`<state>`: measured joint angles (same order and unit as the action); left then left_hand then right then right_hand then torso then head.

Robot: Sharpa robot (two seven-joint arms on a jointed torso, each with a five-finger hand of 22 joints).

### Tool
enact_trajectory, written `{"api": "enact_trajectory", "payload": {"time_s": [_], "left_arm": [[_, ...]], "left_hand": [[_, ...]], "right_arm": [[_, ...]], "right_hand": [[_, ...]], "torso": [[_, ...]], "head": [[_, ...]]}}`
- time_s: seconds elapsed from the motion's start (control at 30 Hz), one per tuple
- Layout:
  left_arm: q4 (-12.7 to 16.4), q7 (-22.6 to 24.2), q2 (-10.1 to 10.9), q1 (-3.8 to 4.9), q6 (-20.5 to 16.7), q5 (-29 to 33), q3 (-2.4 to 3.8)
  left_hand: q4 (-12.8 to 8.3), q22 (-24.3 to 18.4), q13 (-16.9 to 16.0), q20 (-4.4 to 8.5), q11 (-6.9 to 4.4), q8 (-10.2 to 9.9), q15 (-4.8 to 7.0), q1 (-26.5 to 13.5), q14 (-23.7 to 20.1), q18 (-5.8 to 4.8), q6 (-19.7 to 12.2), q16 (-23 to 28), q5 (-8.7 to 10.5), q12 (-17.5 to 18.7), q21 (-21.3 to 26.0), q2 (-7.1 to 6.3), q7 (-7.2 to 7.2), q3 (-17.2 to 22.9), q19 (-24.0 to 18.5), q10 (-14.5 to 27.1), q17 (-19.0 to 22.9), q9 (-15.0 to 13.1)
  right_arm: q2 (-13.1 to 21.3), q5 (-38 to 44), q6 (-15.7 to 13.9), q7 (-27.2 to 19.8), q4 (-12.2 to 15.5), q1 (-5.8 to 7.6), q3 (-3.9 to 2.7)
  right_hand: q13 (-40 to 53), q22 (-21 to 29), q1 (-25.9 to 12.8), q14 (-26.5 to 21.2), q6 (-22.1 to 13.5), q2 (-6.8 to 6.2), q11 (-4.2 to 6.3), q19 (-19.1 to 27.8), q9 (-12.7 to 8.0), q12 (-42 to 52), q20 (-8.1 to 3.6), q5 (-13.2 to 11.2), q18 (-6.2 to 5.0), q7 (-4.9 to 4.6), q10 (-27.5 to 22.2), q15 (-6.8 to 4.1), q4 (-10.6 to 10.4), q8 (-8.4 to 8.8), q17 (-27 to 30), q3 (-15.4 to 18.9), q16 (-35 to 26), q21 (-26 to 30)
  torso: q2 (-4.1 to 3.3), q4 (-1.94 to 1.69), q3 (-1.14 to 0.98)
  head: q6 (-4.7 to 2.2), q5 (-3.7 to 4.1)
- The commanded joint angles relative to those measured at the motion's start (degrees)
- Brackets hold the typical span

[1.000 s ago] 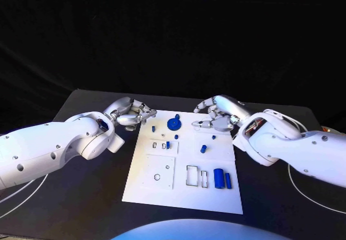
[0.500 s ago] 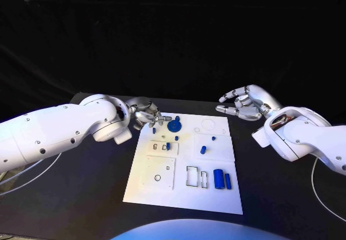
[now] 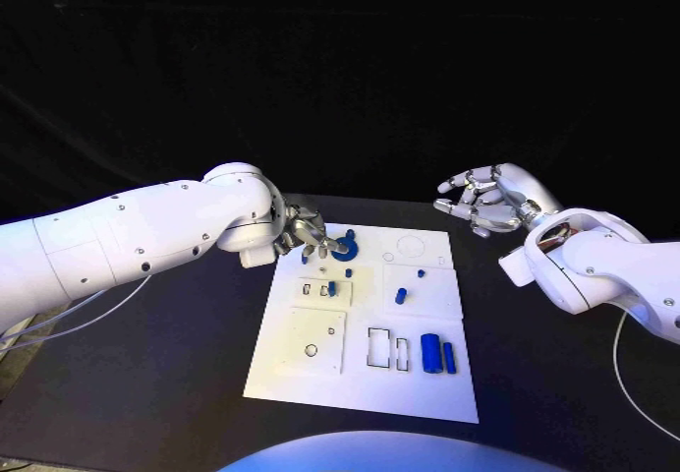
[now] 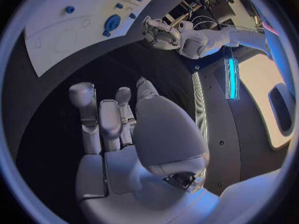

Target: Assemble the parts on the task board

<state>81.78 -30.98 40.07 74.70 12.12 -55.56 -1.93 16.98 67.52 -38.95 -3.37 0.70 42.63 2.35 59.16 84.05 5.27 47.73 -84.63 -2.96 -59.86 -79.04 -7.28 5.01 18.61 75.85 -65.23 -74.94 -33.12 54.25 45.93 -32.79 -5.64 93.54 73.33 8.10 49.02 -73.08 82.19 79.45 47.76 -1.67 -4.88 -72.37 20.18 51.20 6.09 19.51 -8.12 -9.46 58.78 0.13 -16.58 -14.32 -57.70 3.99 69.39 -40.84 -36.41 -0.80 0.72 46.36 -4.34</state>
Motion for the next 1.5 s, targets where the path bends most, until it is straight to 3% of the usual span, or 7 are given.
{"api": "enact_trajectory", "payload": {"time_s": [0.03,0.1,0.23,0.3,0.6,1.03,1.5], "left_arm": [[-0.7,-3.4,-1.0,0.3,7.9,-0.9,-0.24],[-1.2,-3.7,-1.6,0.39,8.6,-0.9,-0.41],[-2.5,-4.0,-3.0,0.5,9.3,-0.9,-0.9],[-3.3,-4.1,-4.0,0.52,9.6,-0.9,-1.3],[-5.9,-4.9,-6.2,0.35,10.2,-1.0,-2.13],[-7.6,-5.2,-7.3,-0.07,10.5,-1.7,-2.33],[-8.9,-6.2,-8.1,-0.44,13.0,-1.1,-2.43]], "left_hand": [[0.0,0.0,0.0,0.01,-0.12,0.4,0.48,-0.3,2.9,-0.44,-0.3,0.3,-0.19,-0.2,-0.3,0.46,-0.38,-0.5,0.4,-0.1,-4.8,-0.3],[-0.1,-0.2,0.1,0.02,-0.12,0.4,0.48,-0.3,2.8,-0.41,-0.3,0.3,-0.2,-0.1,-0.2,0.51,-0.38,-0.5,0.3,0.0,-4.6,-0.3],[-0.1,-0.1,0.1,0.04,-0.07,0.2,0.47,-0.2,2.8,-0.43,-0.9,0.4,-0.23,-0.1,-0.2,0.67,-0.29,-0.5,0.3,0.1,-4.6,-0.5],[-0.1,0.1,-0.1,0.03,0.09,-0.5,0.37,0.0,2.8,-0.48,-1.9,0.4,-0.22,-0.2,-0.3,0.79,-0.05,-0.6,0.5,0.1,-4.6,-0.4],[-0.1,3.2,-7.2,-0.03,0.16,-1.0,0.29,0.3,3.0,-1.12,-2.0,0.0,-0.21,-4.8,-1.9,1.02,0.04,-0.8,2.4,-3.6,-5.3,-0.5],[-0.1,3.8,-8.2,-0.03,0.14,-1.2,0.32,0.2,3.1,-1.22,-1.8,-0.1,-0.19,-5.6,-2.3,0.97,0.02,-1.1,2.7,-4.0,-5.5,-0.5],[0.0,4.4,-8.9,-0.01,0.2,-1.9,0.31,-6.1,3.0,-1.3,-1.7,0.1,0.15,-5.9,-2.7,0.44,0.06,-8.3,2.8,-3.2,-5.2,-1.4]], "right_arm": [[-0.3,-3.5,-0.4,-3.6,-0.4,-0.02,0.05],[-0.4,-4.0,-0.3,-4.0,-0.6,-0.03,0.07],[-0.7,-5.3,-0.2,-5.1,-1.0,-0.06,0.1],[-0.8,-6.3,-0.1,-5.7,-1.3,-0.08,0.1],[-1.1,-9.3,-0.3,-7.6,-2.1,-0.17,0.14],[-1.6,-14.0,0.1,-8.5,-3.0,-0.36,0.28],[-1.8,-14.4,0.2,-8.1,-3.3,-0.49,0.35]], "right_hand": [[-4.1,6.1,0.8,-4.0,-0.8,0.2,0.04,5.0,-0.3,-3.7,0.3,0.5,-2.16,-0.25,-3.2,0.35,-0.1,-0.79,8.8,-0.7,-8.2,14.6],[-7.8,9.6,1.3,-8.1,-1.4,0.08,-0.32,6.2,-0.6,-7.0,0.79,0.6,-2.19,-0.55,-4.2,0.39,-0.1,-1.46,17.9,-1.5,-17.8,19.4],[-13.6,13.7,1.7,-9.8,-2.0,-0.15,-0.74,7.3,-1.0,-12.7,1.27,0.7,-2.22,-1.08,-4.8,1.1,-0.1,-2.1,19.8,-2.7,-24.2,23.8],[-22.7,20.1,2.0,-10.5,-2.4,-0.64,-1.77,7.9,-1.8,-20.6,2.13,0.7,-2.33,-1.56,-3.6,2.06,0.0,-2.62,22.3,-5.8,-34.0,29.5],[-36.7,32.3,1.1,-15.4,-3.0,-3.64,-4.08,11.3,-4.0,-29.8,4.97,0.5,-2.31,-3.56,-3.3,4.88,0.1,-2.12,29.1,-12.0,-51.2,37.3],[-41.4,38.7,0.0,-15.1,-3.1,-4.72,-4.31,11.7,-5.0,-31.1,5.56,0.2,-2.31,-3.87,-2.7,5.56,0.2,-2.28,31.8,-15.0,-55.7,37.2],[-43.2,41.8,-0.1,-15.7,-3.4,-5.85,-4.61,12.4,-5.5,-31.2,5.95,0.1,-2.25,-4.12,-2.7,5.99,0.5,-2.36,32.9,-15.9,-57.8,37.3]], "torso": [[-0.05,-0.07,0.0],[-0.05,-0.07,0.0],[-0.07,-0.19,0.08],[-0.12,-0.04,0.14],[-0.18,0.05,0.13],[-0.08,-0.01,0.05],[-0.13,0.02,0.07]], "head": [[0.1,-0.01],[0.12,-0.08],[0.32,-0.08],[0.39,-0.26],[0.67,-0.3],[1.06,-0.26],[1.31,-0.13]]}}
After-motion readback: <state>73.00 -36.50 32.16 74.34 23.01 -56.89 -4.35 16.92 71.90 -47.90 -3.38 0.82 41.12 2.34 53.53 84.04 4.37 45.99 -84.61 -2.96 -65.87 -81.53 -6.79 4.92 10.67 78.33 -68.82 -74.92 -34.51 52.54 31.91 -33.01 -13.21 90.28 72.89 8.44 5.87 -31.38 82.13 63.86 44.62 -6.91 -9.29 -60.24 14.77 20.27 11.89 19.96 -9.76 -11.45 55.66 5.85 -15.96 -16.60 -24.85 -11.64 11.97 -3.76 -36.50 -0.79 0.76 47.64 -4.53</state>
